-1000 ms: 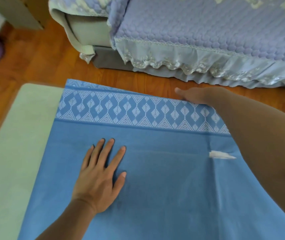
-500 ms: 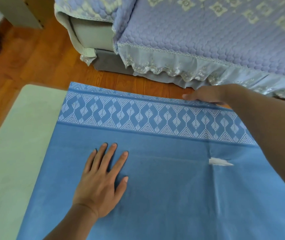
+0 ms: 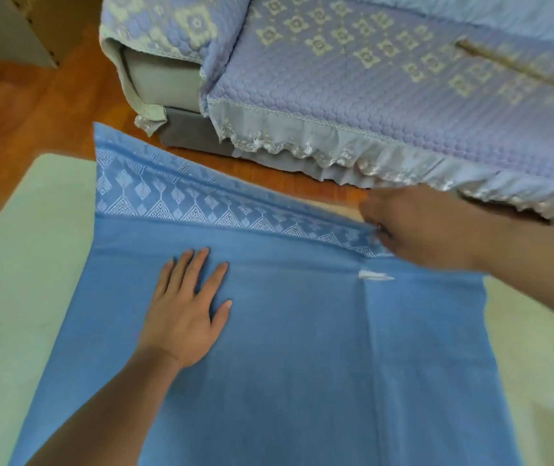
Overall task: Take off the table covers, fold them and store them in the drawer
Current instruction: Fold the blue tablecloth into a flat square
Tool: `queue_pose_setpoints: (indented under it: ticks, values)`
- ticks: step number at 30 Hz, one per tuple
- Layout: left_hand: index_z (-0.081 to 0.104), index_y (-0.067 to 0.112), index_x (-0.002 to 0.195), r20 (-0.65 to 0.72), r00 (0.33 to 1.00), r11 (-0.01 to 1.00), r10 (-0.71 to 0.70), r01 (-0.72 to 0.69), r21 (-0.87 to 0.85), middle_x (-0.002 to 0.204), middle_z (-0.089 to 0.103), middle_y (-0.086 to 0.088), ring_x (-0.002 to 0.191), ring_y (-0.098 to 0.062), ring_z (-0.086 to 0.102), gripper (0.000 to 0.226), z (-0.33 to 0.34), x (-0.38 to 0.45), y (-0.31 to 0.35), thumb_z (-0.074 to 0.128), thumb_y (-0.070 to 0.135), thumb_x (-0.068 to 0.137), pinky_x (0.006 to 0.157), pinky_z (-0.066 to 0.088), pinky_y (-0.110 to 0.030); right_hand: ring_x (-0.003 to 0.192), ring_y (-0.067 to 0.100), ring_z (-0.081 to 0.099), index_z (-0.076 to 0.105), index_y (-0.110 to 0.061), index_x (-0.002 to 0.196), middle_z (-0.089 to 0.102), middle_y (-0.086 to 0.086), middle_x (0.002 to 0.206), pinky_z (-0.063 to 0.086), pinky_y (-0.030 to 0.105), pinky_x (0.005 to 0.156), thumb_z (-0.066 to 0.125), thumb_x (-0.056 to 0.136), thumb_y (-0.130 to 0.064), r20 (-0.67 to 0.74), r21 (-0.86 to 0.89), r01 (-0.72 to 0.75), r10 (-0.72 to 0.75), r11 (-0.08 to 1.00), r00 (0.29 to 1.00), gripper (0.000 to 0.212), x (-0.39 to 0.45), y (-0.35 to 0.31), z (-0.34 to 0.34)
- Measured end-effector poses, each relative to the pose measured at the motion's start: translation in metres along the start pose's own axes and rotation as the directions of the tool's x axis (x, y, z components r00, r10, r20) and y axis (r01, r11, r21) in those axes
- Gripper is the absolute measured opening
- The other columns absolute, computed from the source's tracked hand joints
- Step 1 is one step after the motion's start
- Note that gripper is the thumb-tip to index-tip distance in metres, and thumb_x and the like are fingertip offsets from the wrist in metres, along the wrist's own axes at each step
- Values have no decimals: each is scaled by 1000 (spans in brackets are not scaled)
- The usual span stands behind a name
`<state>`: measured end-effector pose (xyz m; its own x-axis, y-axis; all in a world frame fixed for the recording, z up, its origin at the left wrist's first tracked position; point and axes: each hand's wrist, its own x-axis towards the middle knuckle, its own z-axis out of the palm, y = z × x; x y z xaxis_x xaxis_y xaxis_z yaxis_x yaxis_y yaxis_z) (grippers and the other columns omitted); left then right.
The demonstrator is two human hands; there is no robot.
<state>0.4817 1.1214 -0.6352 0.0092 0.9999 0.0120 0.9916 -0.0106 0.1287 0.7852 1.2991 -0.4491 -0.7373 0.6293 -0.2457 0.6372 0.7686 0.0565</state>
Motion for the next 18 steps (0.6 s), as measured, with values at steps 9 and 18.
queue_pose_setpoints:
  ticks: [9,18]
  values:
    - [59,23,106,644,506,-556,-573,338,-760,111,66,-10,101,-23,64,22,-103,-160,31,58,9,89,94,49,-37,57,28,56,55,-11,93,55,10,89,44,36,44,73,62,6,-130,-61,-11,3,998,992,40,-147,-146,134]
    - [52,20,97,781,301,-742,-547,258,-619,132,60,-14,124,-29,61,10,-80,-179,-15,49,24,106,110,46,-43,96,41,51,57,-6,124,54,18,115,47,51,76,63,76,4,-79,126,-587,598,800,798,50,-183,-182,181]
